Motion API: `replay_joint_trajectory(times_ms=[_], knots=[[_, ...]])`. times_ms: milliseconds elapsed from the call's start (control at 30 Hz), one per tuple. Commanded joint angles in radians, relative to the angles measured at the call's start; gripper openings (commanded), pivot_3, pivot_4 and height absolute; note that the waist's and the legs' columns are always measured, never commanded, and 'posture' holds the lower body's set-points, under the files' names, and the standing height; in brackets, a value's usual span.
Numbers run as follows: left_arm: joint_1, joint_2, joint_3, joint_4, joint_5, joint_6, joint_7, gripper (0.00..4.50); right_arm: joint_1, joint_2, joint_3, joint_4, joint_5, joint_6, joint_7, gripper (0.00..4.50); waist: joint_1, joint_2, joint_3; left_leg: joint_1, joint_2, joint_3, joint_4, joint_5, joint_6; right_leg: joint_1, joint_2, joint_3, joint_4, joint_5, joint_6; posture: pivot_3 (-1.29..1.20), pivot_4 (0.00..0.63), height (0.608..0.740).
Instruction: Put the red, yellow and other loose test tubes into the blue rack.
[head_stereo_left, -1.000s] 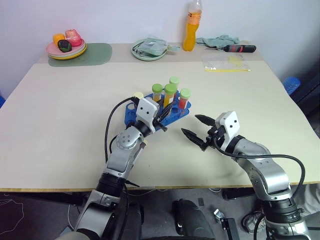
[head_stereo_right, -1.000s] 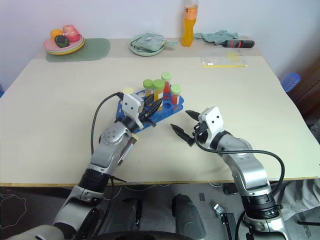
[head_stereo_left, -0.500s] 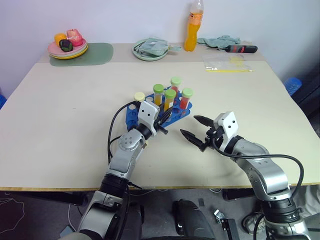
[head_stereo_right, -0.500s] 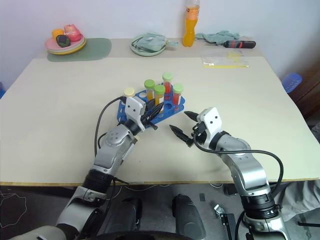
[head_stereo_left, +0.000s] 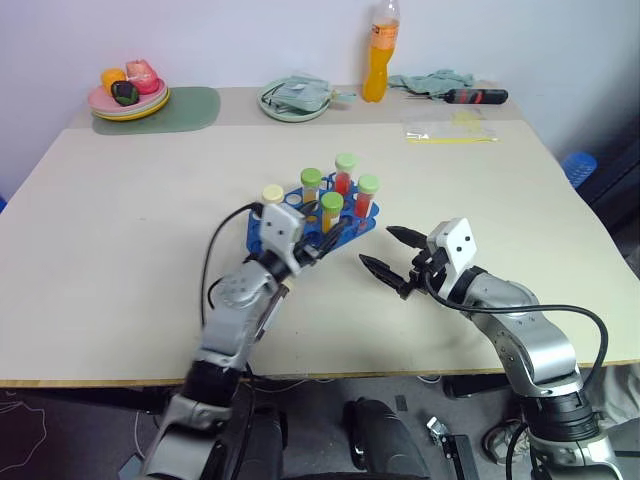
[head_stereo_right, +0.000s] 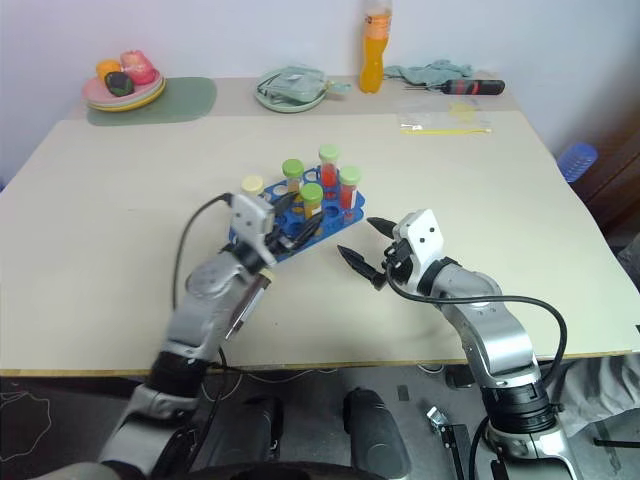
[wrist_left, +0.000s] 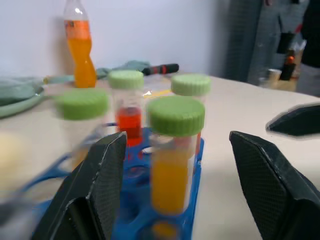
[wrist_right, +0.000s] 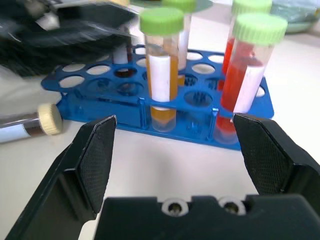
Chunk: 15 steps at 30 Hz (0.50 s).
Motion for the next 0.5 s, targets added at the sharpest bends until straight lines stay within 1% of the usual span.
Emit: replay_joint_trajectory(times_ms=[33, 100, 133, 167, 233, 267, 333, 367, 400, 467, 500], knots=[[0.037, 0.114, 0.11, -0.195, -0.146, 0.183, -0.039, 3.45, -0.027, -0.037, -0.039, -0.045, 0.027, 0.0, 0.035, 4.13, 0.004, 0.0, 0.0, 0.0, 0.0, 0.0, 0.0, 0.0, 0.0, 0.0, 0.0, 0.0, 0.0, 0.0, 0.0, 0.0, 0.15, 0.74], [0.059, 0.211, 0.183, -0.259, -0.232, 0.308, -0.057, 3.45, -0.037, -0.065, -0.044, -0.043, 0.037, 0.006, 0.061, 4.13, 0.005, 0.0, 0.0, 0.0, 0.0, 0.0, 0.001, 0.0, 0.0, 0.0, 0.0, 0.0, -0.001, 0.0, 0.0, 0.0, 0.15, 0.74], [0.075, 0.282, 0.226, -0.285, -0.29, 0.397, -0.077, 3.45, -0.042, -0.084, -0.041, -0.04, 0.037, 0.005, 0.082, 4.13, 0.007, 0.0, 0.0, -0.001, 0.0, 0.0, 0.001, 0.0, 0.0, 0.0, -0.001, 0.0, -0.001, 0.0, 0.0, 0.0, 0.15, 0.74], [0.085, 0.348, 0.258, -0.307, -0.324, 0.468, -0.09, 3.71, -0.046, -0.103, -0.036, -0.035, 0.033, -0.001, 0.103, 4.13, 0.006, -0.001, 0.001, -0.001, 0.0, 0.0, 0.001, 0.0, 0.0, 0.0, -0.001, 0.0, -0.001, 0.0, 0.0, 0.0, 0.15, 0.74], [0.091, 0.447, 0.289, -0.341, -0.378, 0.587, -0.098, 4.3, -0.052, -0.131, -0.026, -0.028, 0.024, -0.015, 0.135, 4.13, 0.006, 0.0, 0.001, -0.001, 0.0, 0.0, 0.001, 0.0, 0.0, 0.0, 0.0, 0.0, -0.001, 0.0, 0.0, 0.0, 0.15, 0.74], [0.091, 0.506, 0.288, -0.378, -0.403, 0.658, -0.103, 4.41, -0.055, -0.145, -0.021, -0.023, 0.022, -0.023, 0.155, 4.13, 0.006, -0.001, 0.001, -0.001, 0.0, 0.0, 0.001, 0.0, 0.0, 0.0, -0.001, 0.0, -0.001, 0.0, 0.0, 0.0, 0.15, 0.74], [0.073, 0.629, 0.258, -0.47, -0.416, 0.799, -0.081, 4.41, -0.063, -0.169, -0.015, -0.016, 0.024, -0.034, 0.196, 4.13, 0.006, -0.001, 0.001, -0.001, 0.0, 0.001, 0.001, 0.0, 0.0, 0.0, -0.001, 0.0, -0.001, -0.001, 0.0, 0.0, 0.15, 0.74], [0.059, 0.663, 0.246, -0.495, -0.425, 0.847, -0.067, 4.41, -0.068, -0.174, -0.013, -0.011, 0.025, -0.037, 0.209, 4.13, 0.005, -0.001, 0.002, -0.001, 0.0, 0.001, 0.001, 0.0, 0.0, 0.0, -0.001, 0.0, -0.002, -0.001, 0.0, 0.0, 0.15, 0.74], [0.008, 0.67, 0.24, -0.511, -0.481, 0.943, -0.038, 4.41, -0.075, -0.18, -0.011, -0.005, 0.025, -0.044, 0.225, 4.13, 0.006, -0.001, 0.002, -0.001, 0.0, 0.001, 0.0, 0.0, 0.0, 0.0, -0.001, 0.0, -0.002, -0.001, 0.0, 0.0, 0.15, 0.74], [-0.149, 0.668, 0.182, -0.511, -0.556, 1.203, 0.006, 4.41, -0.092, -0.186, -0.004, 0.012, 0.021, -0.058, 0.249, 4.13, 0.013, -0.002, 0.002, -0.001, 0.0, 0.0, 0.0, 0.0, 0.0, 0.0, -0.001, -0.001, -0.002, -0.001, 0.001, 0.0, 0.15, 0.74], [-0.209, 0.66, 0.159, -0.51, -0.574, 1.3, 0.021, 4.41, -0.098, -0.187, -0.002, 0.018, 0.019, -0.064, 0.256, 4.13, 0.01, -0.002, 0.002, -0.001, 0.0, -0.001, 0.001, 0.0, 0.0, 0.001, -0.001, -0.002, -0.002, -0.001, 0.001, 0.0, 0.15, 0.74]])
